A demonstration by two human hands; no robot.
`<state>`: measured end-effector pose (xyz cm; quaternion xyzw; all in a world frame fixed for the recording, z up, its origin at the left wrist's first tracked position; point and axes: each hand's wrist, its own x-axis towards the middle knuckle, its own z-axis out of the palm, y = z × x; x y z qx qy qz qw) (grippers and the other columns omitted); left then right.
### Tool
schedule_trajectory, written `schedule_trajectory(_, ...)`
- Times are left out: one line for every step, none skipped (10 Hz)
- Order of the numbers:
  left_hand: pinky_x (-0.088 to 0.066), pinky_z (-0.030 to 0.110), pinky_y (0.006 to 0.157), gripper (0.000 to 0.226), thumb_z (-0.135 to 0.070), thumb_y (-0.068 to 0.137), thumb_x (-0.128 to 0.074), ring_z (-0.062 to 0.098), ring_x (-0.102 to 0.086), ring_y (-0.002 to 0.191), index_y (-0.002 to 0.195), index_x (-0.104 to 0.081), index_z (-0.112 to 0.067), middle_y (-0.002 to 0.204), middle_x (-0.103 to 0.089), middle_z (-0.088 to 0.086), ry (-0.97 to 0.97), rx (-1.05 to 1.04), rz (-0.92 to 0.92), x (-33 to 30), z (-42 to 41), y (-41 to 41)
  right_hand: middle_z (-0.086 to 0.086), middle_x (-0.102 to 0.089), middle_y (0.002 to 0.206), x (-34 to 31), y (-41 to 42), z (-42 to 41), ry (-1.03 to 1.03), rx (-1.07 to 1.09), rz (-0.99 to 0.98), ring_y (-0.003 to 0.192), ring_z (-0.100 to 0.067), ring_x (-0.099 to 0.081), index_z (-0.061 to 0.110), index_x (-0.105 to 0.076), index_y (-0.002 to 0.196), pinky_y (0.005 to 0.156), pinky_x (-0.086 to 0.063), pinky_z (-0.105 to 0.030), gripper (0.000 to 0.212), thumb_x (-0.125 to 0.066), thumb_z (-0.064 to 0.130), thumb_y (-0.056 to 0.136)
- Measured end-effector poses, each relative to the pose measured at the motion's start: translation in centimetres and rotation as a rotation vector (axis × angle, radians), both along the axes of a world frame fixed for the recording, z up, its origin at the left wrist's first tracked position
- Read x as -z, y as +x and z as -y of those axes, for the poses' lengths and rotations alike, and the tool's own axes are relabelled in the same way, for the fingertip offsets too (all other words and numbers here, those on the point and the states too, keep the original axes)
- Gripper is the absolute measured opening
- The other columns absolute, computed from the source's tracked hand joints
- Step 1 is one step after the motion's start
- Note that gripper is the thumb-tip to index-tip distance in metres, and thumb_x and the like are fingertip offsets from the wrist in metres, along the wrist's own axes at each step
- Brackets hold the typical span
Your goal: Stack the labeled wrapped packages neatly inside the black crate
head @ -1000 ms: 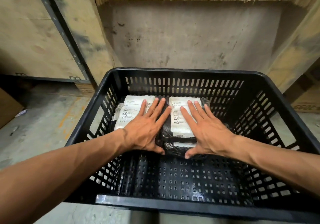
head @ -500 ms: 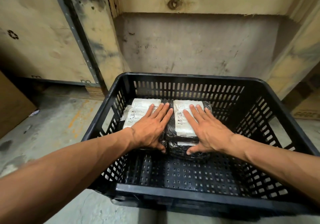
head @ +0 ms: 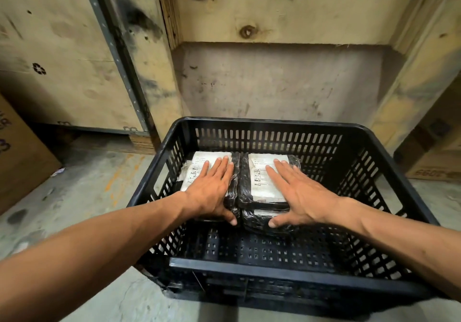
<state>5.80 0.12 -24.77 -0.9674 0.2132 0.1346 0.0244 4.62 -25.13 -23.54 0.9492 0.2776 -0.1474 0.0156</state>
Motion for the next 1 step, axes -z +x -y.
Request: schedule_trajectory(0.004, 0.038, 0.126, 0.13, -0.079, 0.078, -0.059, 0.027, 0.012, 0.156, 0.16, 0.015, -0.011, 0.168, 0.018, 0.011, -0.199, 0.032, 0.026, -1.9, -0.13, -2.73, 0.004, 0.032, 0.166, -2.27, -2.42, 1.85, 0.144, 0.041, 0.035, 0.154, -0.011, 0.023, 0.031, 0.022, 0.162, 0.12, 0.017, -0.026, 0.117, -0.04, 0.089, 0.082)
